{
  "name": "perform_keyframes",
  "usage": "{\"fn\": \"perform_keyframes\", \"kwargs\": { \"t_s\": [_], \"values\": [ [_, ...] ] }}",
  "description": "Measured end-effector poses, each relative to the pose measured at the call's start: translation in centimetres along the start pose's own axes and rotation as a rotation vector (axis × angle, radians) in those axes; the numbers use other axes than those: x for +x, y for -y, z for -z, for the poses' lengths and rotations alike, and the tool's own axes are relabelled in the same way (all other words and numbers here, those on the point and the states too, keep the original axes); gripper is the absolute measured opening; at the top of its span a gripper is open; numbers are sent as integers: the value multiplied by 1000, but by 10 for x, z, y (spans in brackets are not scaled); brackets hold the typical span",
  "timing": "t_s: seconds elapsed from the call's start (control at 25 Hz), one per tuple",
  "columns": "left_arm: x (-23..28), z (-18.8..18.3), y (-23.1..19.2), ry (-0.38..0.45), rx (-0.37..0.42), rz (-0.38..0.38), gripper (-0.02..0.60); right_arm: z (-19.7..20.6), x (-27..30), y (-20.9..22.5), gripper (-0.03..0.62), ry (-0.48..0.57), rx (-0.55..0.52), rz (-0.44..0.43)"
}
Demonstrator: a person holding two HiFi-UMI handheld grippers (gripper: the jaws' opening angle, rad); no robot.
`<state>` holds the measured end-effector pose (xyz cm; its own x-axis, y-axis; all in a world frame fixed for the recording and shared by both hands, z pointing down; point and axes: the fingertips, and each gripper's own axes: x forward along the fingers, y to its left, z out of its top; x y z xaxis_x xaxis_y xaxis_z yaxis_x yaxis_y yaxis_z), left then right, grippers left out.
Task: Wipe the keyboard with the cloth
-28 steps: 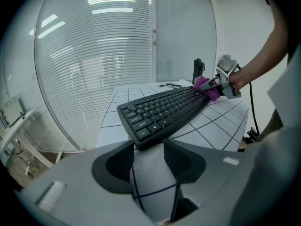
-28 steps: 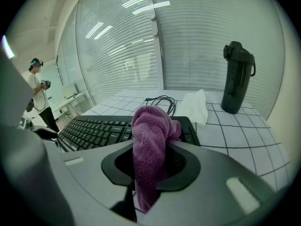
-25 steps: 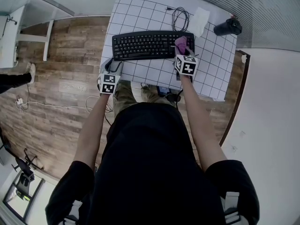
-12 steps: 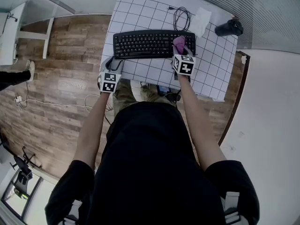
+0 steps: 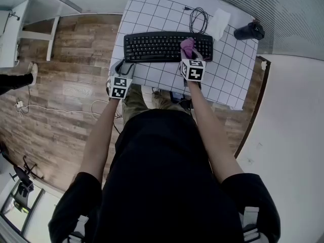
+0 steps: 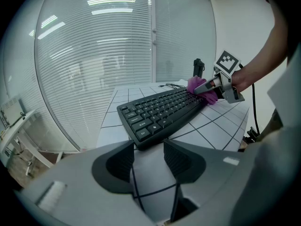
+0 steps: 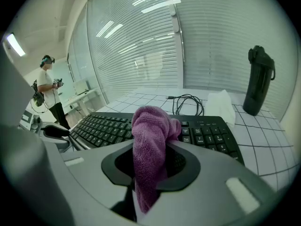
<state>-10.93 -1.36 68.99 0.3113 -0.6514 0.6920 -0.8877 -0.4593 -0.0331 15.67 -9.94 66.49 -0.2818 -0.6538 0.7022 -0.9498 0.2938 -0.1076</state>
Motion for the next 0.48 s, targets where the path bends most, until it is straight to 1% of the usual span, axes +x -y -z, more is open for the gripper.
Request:
{"fn": "perform_keyframes", "kwargs": {
  "t_s": [0.16,0.32,0.48],
  "values": [
    [4,0,-1,23,9,-2,173,0,1,-1,106,-1,5,-1],
    [1,0,0,-1,3,-2,173,-1,1,-2,106,-3,6,-3],
    [1,1,0,-2,0,1,173,-1,2,-9,107,-5,-4,-3]
  ]
}}
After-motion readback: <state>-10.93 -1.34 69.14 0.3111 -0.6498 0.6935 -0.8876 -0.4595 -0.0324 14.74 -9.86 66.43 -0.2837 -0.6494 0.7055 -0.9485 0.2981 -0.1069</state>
